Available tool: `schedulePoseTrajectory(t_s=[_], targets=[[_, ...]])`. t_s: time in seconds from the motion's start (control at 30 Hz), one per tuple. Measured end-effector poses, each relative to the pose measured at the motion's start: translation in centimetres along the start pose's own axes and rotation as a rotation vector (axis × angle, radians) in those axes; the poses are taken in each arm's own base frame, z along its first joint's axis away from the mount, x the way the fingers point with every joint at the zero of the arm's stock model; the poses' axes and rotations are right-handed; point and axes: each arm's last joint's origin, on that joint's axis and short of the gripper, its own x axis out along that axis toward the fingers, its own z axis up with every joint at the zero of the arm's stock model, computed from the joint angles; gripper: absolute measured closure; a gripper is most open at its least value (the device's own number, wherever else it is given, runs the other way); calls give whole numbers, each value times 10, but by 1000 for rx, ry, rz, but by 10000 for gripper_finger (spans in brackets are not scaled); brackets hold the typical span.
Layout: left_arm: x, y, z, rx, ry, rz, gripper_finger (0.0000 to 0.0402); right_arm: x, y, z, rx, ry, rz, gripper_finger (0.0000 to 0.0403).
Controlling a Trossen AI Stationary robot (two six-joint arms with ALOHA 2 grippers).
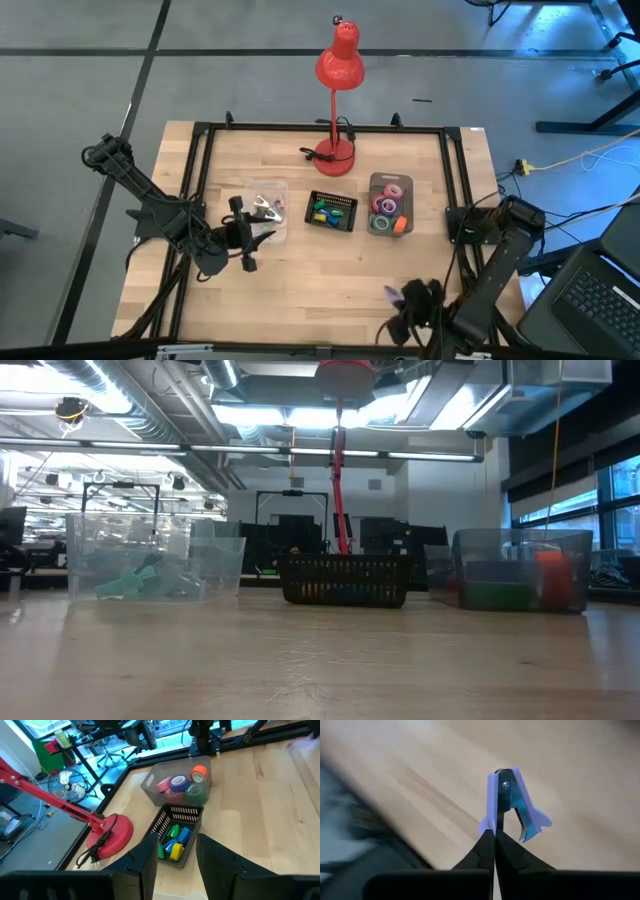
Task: Pick and place Stapler, Stapler remover, tape
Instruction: Put the purple staple remover into the transparent bin
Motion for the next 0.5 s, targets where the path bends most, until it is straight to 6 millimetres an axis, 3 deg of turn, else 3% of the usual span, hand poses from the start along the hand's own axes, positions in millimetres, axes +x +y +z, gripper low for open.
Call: schedulePoseTrajectory(t_s=[0.1,0.27,0.4,0.5], targets=[[3,2,0,-19,4,12,277,-24,28,18,-192,-248,192,402],[16,4,0,-50,23,60,277,-57,60,41,-470,-474,289,402],[35,-4,4,-23,4,78,277,-65,74,60,-616,-548,266,402],[54,-14,14,9,-64,0,277,-65,80,74,-679,-578,231,402]])
